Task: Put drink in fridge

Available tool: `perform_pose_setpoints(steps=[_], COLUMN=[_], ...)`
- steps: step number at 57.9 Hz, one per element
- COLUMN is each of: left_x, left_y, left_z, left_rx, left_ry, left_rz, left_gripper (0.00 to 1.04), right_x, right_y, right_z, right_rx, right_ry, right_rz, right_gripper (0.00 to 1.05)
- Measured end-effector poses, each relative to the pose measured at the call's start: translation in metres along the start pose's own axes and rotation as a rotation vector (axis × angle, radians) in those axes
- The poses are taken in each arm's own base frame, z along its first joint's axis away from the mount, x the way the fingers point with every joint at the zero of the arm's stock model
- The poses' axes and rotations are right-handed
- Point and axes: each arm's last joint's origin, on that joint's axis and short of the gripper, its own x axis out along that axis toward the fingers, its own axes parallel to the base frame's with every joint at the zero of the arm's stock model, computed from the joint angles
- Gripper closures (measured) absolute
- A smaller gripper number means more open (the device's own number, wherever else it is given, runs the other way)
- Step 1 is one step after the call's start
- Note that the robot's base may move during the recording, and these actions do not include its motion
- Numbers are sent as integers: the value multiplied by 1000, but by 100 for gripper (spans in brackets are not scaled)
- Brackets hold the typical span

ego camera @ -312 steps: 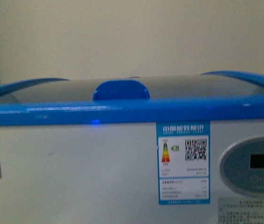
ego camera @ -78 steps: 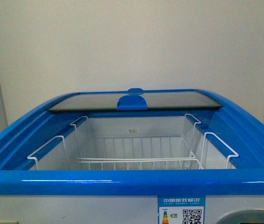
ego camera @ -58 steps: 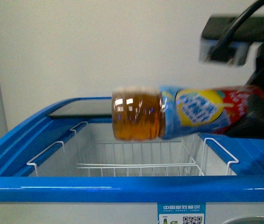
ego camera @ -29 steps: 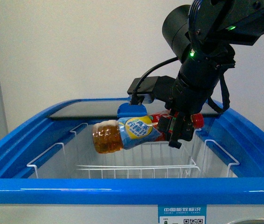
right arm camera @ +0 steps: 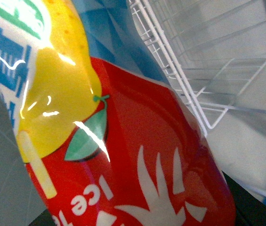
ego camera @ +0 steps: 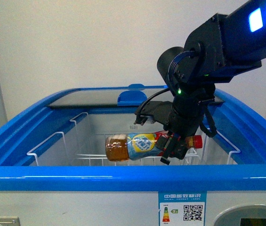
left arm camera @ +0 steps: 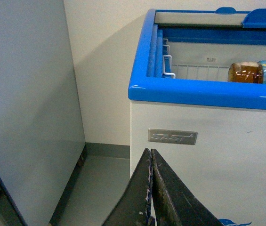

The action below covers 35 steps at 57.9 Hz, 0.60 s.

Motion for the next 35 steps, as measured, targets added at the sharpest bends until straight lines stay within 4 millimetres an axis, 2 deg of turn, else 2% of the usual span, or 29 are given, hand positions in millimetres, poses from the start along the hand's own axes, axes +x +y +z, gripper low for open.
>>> perform_pose_setpoints(steps=[15, 26, 35], left_x=[0, 0, 0], left_y=[0, 0, 0], left_z=[0, 0, 0], left_rx=[0, 0, 0], left_ry=[-1, 0, 0], left_rz=[0, 0, 0], left_gripper=[102, 102, 102], right_x=[33, 43, 46], right_y=[21, 40, 52], right_z=[0, -2, -2], right_rx=[30, 30, 22], right_ry=[36, 27, 6], right_rz=[-15, -8, 21], right_gripper=[56, 56, 28])
